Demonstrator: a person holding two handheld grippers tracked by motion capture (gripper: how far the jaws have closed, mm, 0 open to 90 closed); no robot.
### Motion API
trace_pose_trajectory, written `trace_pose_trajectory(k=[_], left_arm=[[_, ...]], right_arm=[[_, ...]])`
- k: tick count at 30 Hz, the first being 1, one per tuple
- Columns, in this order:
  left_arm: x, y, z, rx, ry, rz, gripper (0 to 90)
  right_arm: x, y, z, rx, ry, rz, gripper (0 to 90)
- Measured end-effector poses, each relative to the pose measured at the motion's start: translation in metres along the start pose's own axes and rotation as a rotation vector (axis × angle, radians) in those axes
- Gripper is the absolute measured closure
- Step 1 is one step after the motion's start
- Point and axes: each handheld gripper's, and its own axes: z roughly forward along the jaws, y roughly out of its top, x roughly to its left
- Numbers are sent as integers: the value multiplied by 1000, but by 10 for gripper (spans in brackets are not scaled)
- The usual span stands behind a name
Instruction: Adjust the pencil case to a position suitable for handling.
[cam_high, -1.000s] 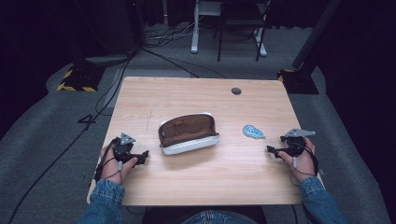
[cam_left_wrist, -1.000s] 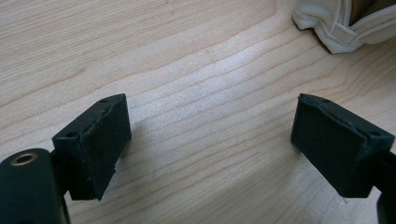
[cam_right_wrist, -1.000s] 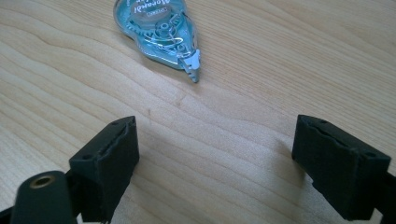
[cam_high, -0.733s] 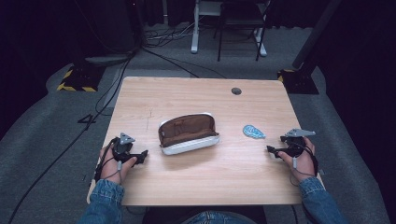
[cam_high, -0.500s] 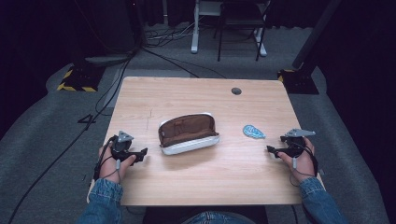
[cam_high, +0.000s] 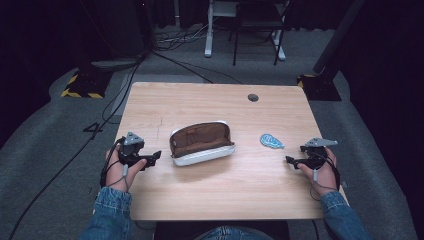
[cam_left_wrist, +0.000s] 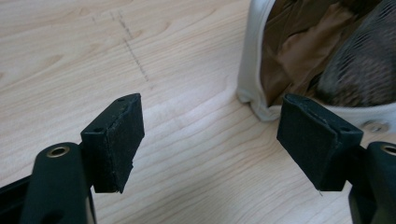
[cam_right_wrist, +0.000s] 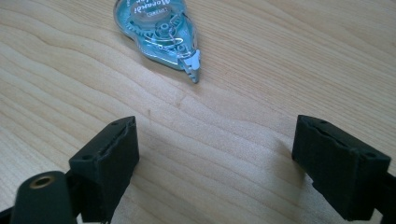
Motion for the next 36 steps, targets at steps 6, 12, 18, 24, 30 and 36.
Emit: trace_pose_trajectory(k=[6, 12, 18, 24, 30, 36], left_arm=[[-7, 15, -2, -19, -16, 24, 229], [-14, 28, 0, -45, -35, 42, 227], [-16, 43, 6, -58, -59, 63, 222], [-22, 55, 15, -63, -81, 94, 217], [-26, 63, 23, -64, -94, 101, 214], [-19, 66, 40, -57, -160, 64, 201]], right_arm=[[0, 0, 0, 0, 0, 0, 150], [0, 0, 0, -1, -2, 0, 150], [0, 0, 0, -2, -1, -1, 150], [0, 0, 0, -1, 3, -5, 150], [0, 0, 0, -1, 3, -5, 150], [0, 0, 0, -1, 2, -5, 150]])
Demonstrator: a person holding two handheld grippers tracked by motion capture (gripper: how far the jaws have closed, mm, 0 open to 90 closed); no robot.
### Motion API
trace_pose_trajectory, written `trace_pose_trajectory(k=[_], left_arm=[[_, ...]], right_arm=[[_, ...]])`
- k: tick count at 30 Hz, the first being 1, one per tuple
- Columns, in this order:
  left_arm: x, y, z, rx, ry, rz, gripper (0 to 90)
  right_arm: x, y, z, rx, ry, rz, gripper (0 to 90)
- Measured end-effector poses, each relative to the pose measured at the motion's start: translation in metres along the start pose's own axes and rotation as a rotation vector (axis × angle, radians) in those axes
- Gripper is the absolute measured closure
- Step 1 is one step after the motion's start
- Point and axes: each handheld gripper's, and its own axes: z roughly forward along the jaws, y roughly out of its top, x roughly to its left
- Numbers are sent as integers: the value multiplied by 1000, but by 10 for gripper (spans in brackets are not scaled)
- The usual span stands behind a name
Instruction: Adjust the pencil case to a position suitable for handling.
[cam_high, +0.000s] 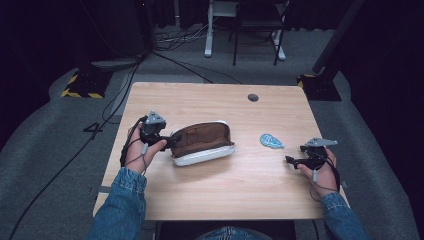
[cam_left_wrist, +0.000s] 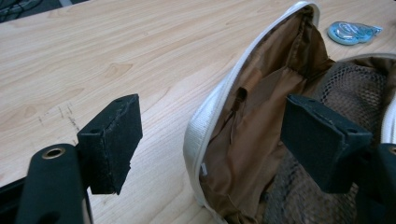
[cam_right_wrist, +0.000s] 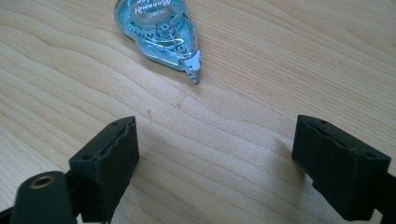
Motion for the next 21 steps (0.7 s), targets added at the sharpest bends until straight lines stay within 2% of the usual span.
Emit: trace_pose_trajectory(k=[1, 2, 4, 9, 12, 14, 21], left_arm=[[2, 0, 3, -2, -41, -21, 201], [4, 0, 6, -4, -54, -24, 198], [5, 0, 10, -9, -33, -3, 199], [6, 1, 19, 5, -36, 6, 201], [4, 0, 26, 34, -23, 21, 202], [3, -1, 30, 52, -28, 31, 202], [6, -3, 38, 72, -15, 35, 242]], right_arm=[[0, 0, 0, 0, 0, 0, 150], [0, 0, 0, 0, 0, 0, 150], [0, 0, 0, 0, 0, 0, 150], [0, 0, 0, 0, 1, -1, 150], [0, 0, 0, 0, 1, 0, 150], [0, 0, 0, 0, 1, -1, 150], [0, 0, 0, 0, 0, 0, 150]])
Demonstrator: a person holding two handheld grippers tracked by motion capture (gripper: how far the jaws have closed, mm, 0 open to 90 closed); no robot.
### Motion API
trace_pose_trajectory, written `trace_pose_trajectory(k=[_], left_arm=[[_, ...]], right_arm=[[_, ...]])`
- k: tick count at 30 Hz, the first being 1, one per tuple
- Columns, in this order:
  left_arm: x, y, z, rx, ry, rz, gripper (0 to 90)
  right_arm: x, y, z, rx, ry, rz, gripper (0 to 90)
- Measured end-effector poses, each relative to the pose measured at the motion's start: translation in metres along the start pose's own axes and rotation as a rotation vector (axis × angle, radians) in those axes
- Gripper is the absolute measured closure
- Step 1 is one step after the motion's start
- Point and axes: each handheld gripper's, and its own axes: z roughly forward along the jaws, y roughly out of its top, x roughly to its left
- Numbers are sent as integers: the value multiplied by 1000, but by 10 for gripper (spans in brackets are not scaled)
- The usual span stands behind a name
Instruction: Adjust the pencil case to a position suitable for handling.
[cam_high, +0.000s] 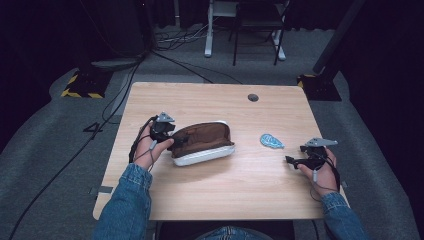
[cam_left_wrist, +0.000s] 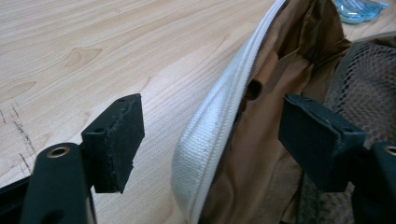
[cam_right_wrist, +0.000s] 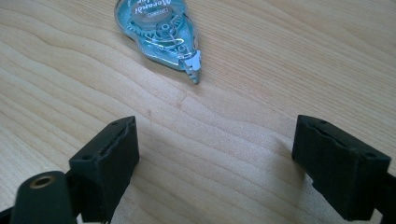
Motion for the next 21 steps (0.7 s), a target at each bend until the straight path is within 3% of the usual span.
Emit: trace_pose_trajectory(k=[12, 21], left_arm=[[5, -3, 16, 36, -21, 45, 315], [5, -4, 28, 63, -39, 68, 468]], right_arm=[[0, 0, 0, -1, 4, -4, 152], [1, 0, 0, -2, 6, -4, 152]])
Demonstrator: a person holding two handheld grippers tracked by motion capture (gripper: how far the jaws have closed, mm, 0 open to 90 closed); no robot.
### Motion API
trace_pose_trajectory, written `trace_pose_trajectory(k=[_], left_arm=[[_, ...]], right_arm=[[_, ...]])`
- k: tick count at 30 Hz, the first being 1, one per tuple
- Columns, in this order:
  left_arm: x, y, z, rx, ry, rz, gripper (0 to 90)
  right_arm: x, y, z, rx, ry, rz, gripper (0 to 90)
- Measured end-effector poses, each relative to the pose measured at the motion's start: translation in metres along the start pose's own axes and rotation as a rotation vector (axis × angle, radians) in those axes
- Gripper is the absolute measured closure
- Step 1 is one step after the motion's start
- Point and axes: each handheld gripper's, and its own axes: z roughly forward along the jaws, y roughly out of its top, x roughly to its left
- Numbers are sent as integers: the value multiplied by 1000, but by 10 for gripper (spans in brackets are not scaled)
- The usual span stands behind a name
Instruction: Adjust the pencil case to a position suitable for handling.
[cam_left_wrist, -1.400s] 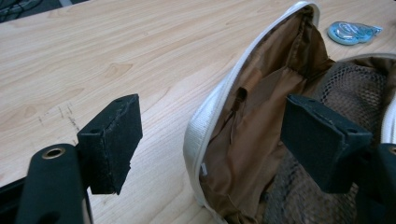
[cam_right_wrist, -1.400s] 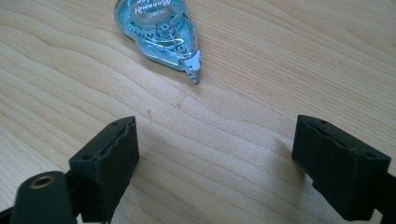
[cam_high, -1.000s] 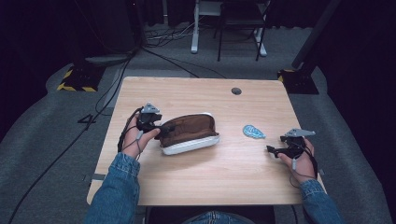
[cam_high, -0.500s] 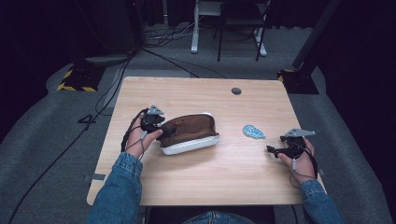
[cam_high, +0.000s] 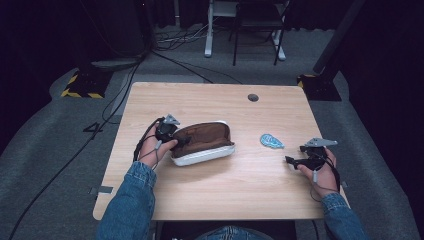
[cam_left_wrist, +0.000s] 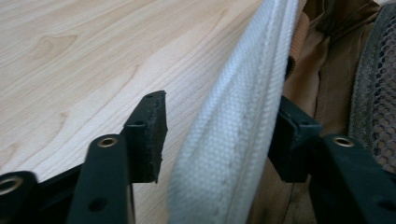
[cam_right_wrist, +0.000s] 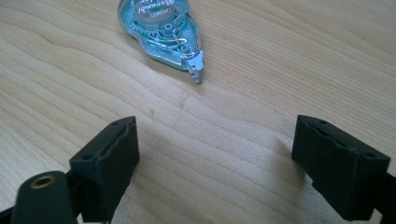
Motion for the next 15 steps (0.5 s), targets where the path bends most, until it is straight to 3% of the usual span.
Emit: trace_pose_trajectory(k=[6, 10, 15], left_arm=[[-2, 0, 3, 19, -4, 28, 577], [-1, 0, 1, 23, -48, 15, 670], [-1, -1, 0, 38, -71, -5, 773]], right_arm=[[0, 0, 0, 0, 0, -1, 152], [1, 0, 0, 0, 1, -2, 152], [1, 0, 0, 1, 2, -3, 152]])
